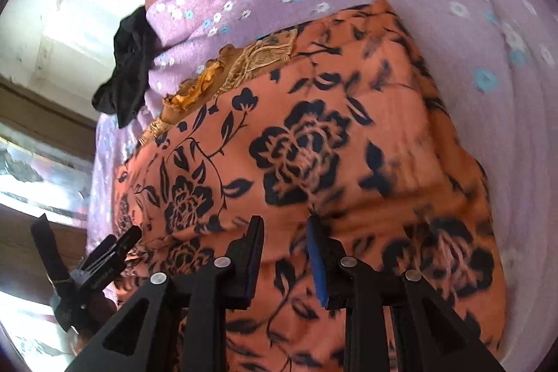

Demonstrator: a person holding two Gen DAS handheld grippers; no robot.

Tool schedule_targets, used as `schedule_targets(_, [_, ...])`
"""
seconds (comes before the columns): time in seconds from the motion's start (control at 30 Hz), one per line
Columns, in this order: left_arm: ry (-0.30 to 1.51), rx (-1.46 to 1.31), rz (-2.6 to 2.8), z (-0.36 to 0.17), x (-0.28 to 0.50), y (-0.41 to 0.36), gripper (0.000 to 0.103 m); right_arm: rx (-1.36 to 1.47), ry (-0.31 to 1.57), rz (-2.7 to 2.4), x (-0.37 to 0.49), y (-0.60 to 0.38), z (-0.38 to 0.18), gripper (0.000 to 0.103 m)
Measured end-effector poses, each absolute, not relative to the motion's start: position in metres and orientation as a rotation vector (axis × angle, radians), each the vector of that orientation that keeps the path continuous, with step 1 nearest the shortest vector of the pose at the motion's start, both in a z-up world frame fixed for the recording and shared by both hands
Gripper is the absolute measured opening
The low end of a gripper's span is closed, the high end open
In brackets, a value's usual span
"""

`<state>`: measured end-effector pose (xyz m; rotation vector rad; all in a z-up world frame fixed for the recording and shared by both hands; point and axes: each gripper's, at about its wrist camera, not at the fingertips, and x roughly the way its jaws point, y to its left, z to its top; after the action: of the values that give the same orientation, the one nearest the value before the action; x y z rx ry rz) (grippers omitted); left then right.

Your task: Fold small clothes

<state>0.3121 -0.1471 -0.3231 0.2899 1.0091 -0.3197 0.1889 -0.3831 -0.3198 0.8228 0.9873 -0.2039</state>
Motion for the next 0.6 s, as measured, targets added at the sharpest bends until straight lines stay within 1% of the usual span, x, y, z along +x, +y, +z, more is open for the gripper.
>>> schedule_targets(0.07, [1.024, 0.332, -0.317, -0.331, 0.304, -0.146, 0.092, 0.827, 0.96, -0.235, 0.177, -0.387, -0.318, 0.028])
schedule_targets(0.13, [1.051, 0.381, -0.313, -0.344, 0.3, -0.146, 0.094, 0.812, 0.989, -0.268, 0.173, -0.39, -0.325, 0.029])
schedule_targets(0.17, [1.014, 0.389, -0.319, -0.341, 0.295, -0.144, 0.094, 0.834, 1.032, -0.27, 0.167, -0.391, -0.334, 0.029])
schedule_targets(0.2, [0.993, 0.411, -0.326, -0.339, 0.289, -0.143, 0.094, 0.855, 1.02, -0.257, 0.162, -0.391, -0.335, 0.029])
schedule_targets(0.3, [0.954, 0.433, -0.348, -0.333, 0.272, -0.137, 0.094, 0.86, 0.979, -0.236, 0.133, -0.387, -0.315, 0.029])
schedule_targets(0.37, [0.936, 0.41, -0.368, -0.327, 0.26, -0.128, 0.094, 0.793, 0.933, -0.246, 0.109, -0.383, -0.298, 0.038])
schedule_targets(0.4, [0.927, 0.391, -0.379, -0.323, 0.253, -0.123, 0.094, 0.764, 0.921, -0.262, 0.098, -0.382, -0.292, 0.052])
schedule_targets(0.43, [0.921, 0.371, -0.381, -0.32, 0.246, -0.117, 0.094, 0.745, 0.902, -0.273, 0.087, -0.381, -0.287, 0.069])
schedule_targets(0.47, [0.917, 0.353, -0.381, -0.317, 0.242, -0.112, 0.094, 0.734, 0.872, -0.285, 0.073, -0.381, -0.282, 0.071])
schedule_targets(0.6, [0.914, 0.243, -0.378, -0.304, 0.218, -0.09, 0.094, 0.748, 0.786, -0.293, 0.035, -0.388, -0.272, 0.071])
